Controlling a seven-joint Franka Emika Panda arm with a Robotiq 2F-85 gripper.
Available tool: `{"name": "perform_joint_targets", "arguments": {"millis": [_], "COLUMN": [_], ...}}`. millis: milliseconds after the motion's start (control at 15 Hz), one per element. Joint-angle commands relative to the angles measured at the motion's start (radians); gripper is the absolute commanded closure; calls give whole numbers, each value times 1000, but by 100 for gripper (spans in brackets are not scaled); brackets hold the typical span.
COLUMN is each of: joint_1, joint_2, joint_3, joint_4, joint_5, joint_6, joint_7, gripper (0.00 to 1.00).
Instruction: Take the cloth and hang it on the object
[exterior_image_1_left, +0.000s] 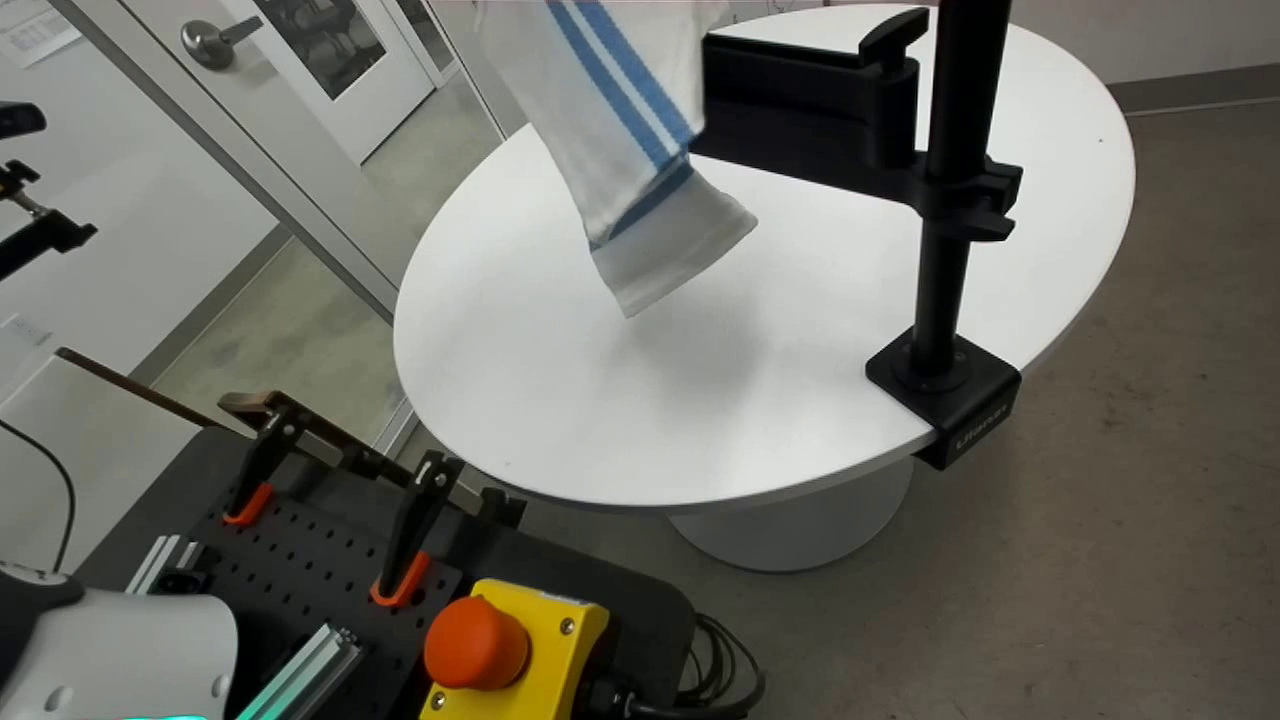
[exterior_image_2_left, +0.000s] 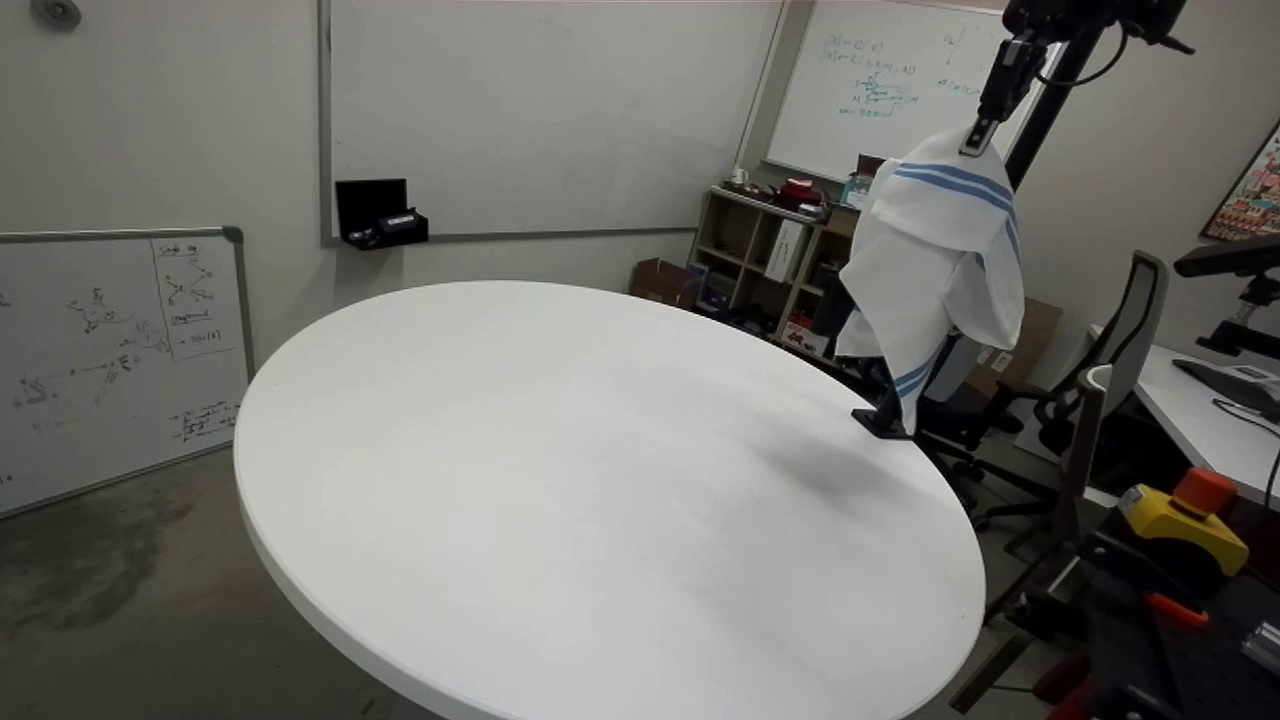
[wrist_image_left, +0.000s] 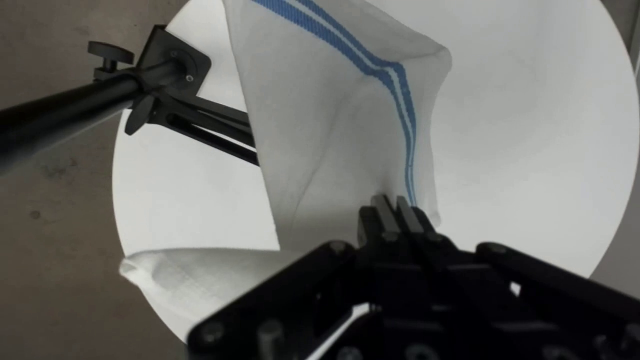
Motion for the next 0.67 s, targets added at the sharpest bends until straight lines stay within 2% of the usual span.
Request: {"name": "perform_joint_targets", "arguments": {"millis": [0,600], "joint_1": [-24,-62], "joint_2": [113,288], "joint_3": [18,66], "joint_4": [105,239], "joint_5": [34,83], "joint_6": [-28,-21], "joint_7": [48,138], "gripper": [100,100]}}
